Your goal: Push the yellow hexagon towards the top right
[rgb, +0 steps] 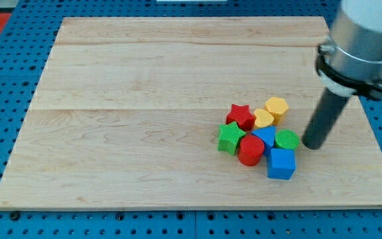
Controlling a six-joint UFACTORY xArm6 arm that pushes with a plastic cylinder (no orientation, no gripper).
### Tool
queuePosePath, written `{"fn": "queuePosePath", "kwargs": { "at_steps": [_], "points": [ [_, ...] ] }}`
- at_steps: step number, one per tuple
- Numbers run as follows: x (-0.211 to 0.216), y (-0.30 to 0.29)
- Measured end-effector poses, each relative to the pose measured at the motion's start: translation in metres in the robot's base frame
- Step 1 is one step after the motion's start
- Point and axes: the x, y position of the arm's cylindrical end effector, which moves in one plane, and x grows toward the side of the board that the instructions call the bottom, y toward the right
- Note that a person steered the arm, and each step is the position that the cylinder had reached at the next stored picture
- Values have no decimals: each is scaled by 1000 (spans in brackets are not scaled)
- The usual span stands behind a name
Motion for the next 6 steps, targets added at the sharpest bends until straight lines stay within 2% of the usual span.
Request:
{"fn": "queuePosePath", "kwargs": {
  "at_steps": [1, 2, 3, 4, 5, 6],
  "points": [
    [40, 5],
    [47, -62],
    [-13, -67],
    [-47, -33],
    [-87, -53],
    [-97, -71]
  ]
}}
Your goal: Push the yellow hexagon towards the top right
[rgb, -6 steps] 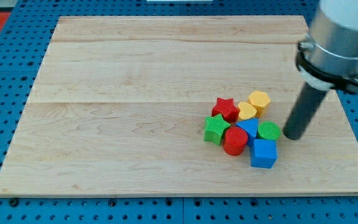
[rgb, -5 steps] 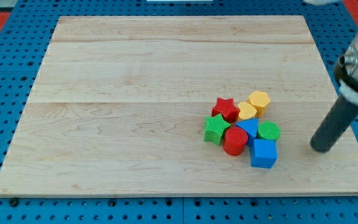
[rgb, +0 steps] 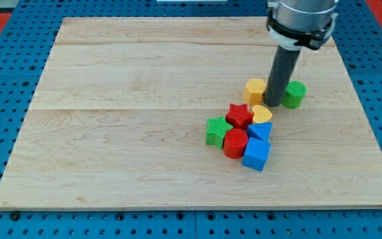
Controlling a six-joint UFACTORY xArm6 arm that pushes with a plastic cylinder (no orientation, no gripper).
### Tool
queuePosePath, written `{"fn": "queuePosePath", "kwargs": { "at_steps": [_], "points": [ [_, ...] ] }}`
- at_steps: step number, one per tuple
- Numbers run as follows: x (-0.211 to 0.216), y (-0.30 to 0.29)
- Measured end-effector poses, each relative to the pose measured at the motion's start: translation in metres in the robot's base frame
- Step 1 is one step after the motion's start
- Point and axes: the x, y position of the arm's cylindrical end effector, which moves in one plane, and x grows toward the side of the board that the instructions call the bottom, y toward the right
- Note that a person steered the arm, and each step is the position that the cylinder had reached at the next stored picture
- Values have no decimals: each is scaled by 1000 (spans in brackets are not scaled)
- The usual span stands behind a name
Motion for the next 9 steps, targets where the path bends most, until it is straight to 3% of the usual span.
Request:
{"fn": "queuePosePath", "kwargs": {
  "at_steps": [2, 3, 4, 5, 7, 8, 9],
  "points": [
    [-13, -77],
    [-57, -21],
    [-45, 34],
    [-54, 22],
    [-155, 40],
    [-139, 12],
    [-152, -21]
  ]
}}
